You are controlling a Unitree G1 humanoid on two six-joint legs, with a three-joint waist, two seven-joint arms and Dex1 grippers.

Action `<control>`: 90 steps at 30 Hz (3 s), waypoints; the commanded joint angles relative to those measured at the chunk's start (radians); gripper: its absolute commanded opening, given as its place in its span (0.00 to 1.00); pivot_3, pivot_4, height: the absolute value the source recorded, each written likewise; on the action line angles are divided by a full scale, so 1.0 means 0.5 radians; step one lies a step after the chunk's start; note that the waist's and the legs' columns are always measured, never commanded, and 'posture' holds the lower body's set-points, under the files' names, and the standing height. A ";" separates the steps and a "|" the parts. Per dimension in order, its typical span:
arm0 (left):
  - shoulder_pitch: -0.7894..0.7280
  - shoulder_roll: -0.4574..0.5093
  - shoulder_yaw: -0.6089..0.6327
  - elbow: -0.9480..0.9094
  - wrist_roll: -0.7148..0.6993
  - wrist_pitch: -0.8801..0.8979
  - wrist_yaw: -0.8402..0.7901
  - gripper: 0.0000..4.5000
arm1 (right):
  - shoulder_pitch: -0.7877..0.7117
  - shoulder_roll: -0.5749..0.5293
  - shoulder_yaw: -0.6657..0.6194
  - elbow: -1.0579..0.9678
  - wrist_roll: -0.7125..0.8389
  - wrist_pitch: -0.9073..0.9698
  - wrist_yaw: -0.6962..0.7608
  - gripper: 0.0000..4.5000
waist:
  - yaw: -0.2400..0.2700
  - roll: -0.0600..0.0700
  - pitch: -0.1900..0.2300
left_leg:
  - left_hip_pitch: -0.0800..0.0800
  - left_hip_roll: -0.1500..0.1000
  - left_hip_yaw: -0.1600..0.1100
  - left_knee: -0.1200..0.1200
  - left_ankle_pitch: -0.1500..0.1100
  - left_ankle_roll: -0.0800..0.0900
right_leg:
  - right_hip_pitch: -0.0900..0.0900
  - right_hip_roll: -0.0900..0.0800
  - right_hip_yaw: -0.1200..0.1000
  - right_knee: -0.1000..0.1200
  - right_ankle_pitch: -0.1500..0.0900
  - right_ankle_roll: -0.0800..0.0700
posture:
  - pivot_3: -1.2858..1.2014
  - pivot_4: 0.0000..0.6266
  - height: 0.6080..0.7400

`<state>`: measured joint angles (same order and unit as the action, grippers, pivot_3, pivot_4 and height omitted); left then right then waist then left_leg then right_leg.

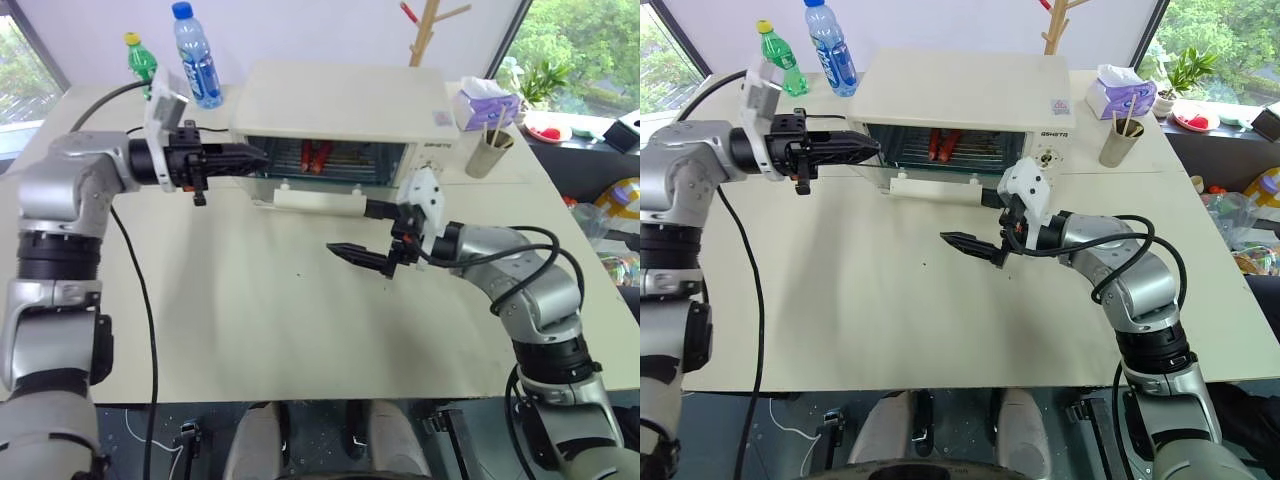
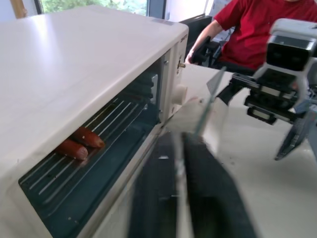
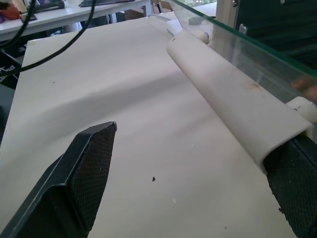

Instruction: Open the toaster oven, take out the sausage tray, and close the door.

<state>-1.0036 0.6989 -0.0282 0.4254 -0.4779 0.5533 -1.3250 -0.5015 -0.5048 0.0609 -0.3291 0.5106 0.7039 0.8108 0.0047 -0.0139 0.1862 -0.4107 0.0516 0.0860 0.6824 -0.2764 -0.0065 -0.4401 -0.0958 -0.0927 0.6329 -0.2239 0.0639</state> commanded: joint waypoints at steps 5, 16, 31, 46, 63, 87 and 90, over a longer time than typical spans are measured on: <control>-0.203 -0.110 -0.097 0.362 0.289 -0.388 -0.030 0.02 | 0.021 0.026 -0.031 -0.204 0.102 -0.001 -0.044 1.00 | -0.003 0.000 0.000 | 0.000 0.000 0.000 0.000 0.000 0.000 | 0.000 0.001 0.000 0.000 0.000 0.000 | 0.52 0.24 0.87; -0.196 -0.149 -0.153 0.607 0.533 -0.737 -0.145 0.02 | 0.103 -0.066 -0.048 -0.203 0.006 0.005 -0.132 1.00 | -0.002 0.000 0.000 | 0.000 0.000 0.000 0.000 0.000 0.000 | 0.000 0.000 0.000 0.000 0.000 0.000 | 0.52 0.24 0.87; 0.037 -0.118 -0.104 0.341 0.479 -0.559 -0.209 0.02 | 0.715 -0.685 -0.598 -0.556 0.488 0.281 0.191 1.00 | 0.011 -0.004 -0.001 | 0.000 0.000 -0.001 0.002 0.000 0.001 | 0.003 -0.001 0.000 -0.001 0.000 0.001 | 0.52 0.24 0.87; 0.632 -0.156 -0.223 -0.132 0.546 -0.533 -0.104 0.02 | 0.726 -0.910 -0.999 -0.451 0.823 0.387 0.180 1.00 | 0.020 -0.006 -0.002 | 0.004 -0.001 -0.005 0.002 0.000 0.001 | 0.008 -0.002 0.000 -0.002 0.000 0.000 | 0.52 0.24 0.87; 0.551 0.046 0.156 -0.451 0.086 0.088 0.004 0.66 | 0.390 -0.760 -0.611 -0.283 0.512 0.159 -0.081 1.00 | 0.012 -0.008 -0.002 | 0.004 0.000 -0.006 0.003 0.000 0.001 | 0.007 -0.001 -0.001 -0.002 0.000 0.000 | 0.52 0.24 0.87; 0.742 0.284 0.421 -1.026 -0.329 0.505 0.289 0.99 | -0.712 -0.088 0.912 1.091 -1.599 -1.141 -0.663 1.00 | -0.012 -0.007 -0.002 | 0.000 -0.001 -0.003 0.002 0.007 -0.012 | 0.003 -0.001 0.000 -0.001 0.000 0.001 | 0.52 0.24 0.87; 0.745 0.280 0.406 -1.018 -0.326 0.486 0.288 0.99 | -0.813 0.011 0.907 1.338 -1.699 -1.231 -0.735 1.00 | -0.033 -0.007 -0.002 | 0.000 -0.001 -0.003 0.002 0.008 -0.013 | 0.003 -0.002 0.000 -0.001 0.000 0.001 | 0.52 0.24 0.87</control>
<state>-0.6211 0.8369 0.1724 -0.0620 -0.6244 0.8161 -1.1797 -0.8658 -0.5140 0.5328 0.3025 -0.3037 0.1274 0.4748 -0.0119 -0.0174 0.1853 -0.4105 0.0511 0.0844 0.6834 -0.2725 -0.0131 -0.4384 -0.0966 -0.0928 0.6325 -0.2238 0.0643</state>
